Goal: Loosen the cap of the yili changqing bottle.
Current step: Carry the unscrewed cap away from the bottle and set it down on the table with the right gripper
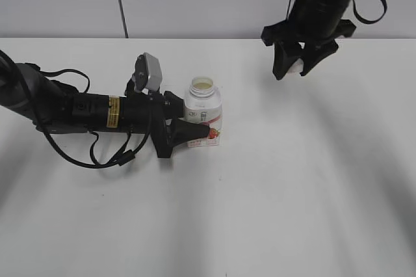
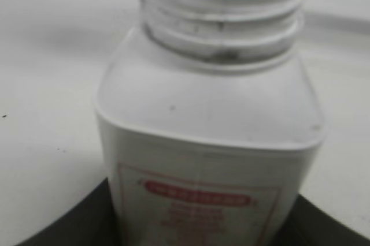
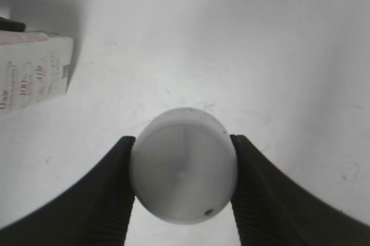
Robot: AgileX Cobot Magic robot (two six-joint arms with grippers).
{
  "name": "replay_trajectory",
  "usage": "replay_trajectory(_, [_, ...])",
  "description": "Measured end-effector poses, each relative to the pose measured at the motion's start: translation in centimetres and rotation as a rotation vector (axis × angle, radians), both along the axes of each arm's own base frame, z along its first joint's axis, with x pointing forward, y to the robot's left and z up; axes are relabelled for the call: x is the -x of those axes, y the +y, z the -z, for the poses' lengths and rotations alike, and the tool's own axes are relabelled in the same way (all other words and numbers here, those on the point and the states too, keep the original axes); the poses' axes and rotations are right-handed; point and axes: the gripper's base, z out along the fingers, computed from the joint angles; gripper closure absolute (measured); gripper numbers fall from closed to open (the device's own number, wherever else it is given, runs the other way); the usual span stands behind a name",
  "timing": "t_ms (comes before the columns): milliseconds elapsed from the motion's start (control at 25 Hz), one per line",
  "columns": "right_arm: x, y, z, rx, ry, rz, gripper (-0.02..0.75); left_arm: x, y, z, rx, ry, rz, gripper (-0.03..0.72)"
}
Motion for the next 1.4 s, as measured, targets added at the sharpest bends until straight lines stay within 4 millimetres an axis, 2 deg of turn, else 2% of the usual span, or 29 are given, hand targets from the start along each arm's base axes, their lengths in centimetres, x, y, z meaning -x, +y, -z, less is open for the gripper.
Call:
replay_trajectory(240, [1.8, -4.0, 1.2, -0.004, -0.007, 0.116, 0.351, 0.0, 0.0, 0.0, 0.000, 0.000, 0.000, 0.312])
replay_trajectory(600, [5.1, -11.8, 5.9, 0.022, 0.033, 0.353, 0.351, 0.0, 0.0, 0.0, 0.000, 0.000, 0.000, 0.312])
replay_trajectory(760, [5.8, -14.1, 7.6, 0.033, 0.018, 0.423, 0.351, 0.0, 0.0, 0.0, 0.000, 0.000, 0.000, 0.312])
replay_trajectory(920, [6.0, -14.9, 8.0, 0.077, -0.012, 0.405, 0.351, 0.0, 0.0, 0.0, 0.001, 0.000, 0.000, 0.312])
replay_trajectory(1400, [5.7, -15.1, 9.6, 0.095, -0.004, 0.397, 0.351, 0.0, 0.0, 0.0, 0.001, 0.000, 0.000, 0.312])
